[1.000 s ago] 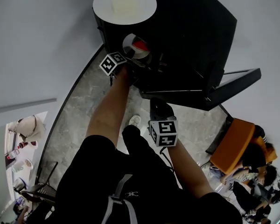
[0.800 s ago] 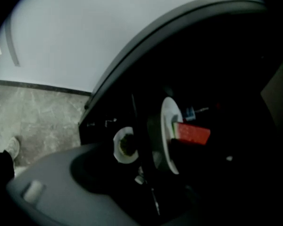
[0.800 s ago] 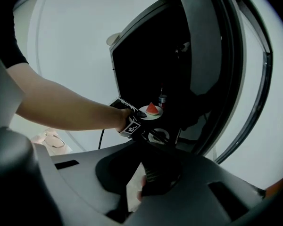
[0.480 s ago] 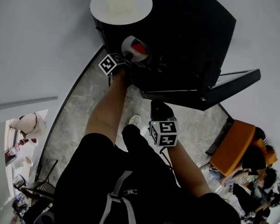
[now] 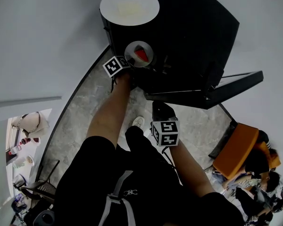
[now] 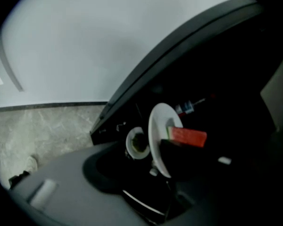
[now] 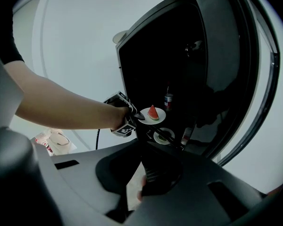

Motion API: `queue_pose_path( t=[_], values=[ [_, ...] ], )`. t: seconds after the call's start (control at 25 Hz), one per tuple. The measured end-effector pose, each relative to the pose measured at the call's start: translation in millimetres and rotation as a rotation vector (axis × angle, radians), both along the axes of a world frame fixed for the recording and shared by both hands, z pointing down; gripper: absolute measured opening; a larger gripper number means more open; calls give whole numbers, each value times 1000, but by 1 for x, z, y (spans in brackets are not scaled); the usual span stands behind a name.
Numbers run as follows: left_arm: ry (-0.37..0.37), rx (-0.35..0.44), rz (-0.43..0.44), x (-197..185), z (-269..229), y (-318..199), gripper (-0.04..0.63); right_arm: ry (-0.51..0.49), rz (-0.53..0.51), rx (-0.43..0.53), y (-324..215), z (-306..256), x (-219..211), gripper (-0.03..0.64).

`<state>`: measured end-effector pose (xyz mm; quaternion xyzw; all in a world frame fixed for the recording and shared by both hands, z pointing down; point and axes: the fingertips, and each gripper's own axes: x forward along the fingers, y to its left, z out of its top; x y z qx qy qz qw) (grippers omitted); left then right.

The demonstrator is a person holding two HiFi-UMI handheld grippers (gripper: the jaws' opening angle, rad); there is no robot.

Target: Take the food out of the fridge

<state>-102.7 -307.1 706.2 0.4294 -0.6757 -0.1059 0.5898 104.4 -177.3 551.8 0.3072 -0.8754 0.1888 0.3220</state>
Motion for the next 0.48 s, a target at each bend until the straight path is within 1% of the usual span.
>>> queue_pose_path(
  t=[0.12, 0.2, 0.28, 0.4, 0.48],
  values=[
    [-12, -5, 16, 5, -10, -3, 175, 4, 1, 2, 3, -1, 0, -6],
    [-42, -15, 30, 5, -18, -6, 102, 6, 2, 4, 3, -2, 2, -6],
    [-45, -35, 27, 5, -22, -6, 94, 8, 4, 6, 3, -3, 4, -6],
    [-17, -106, 34, 8, -22, 5, 95, 8, 8, 6, 1, -3, 6, -6],
    [-8, -137, 24, 6, -21, 10, 97, 3, 10, 5, -2, -5, 6, -6]
  ],
)
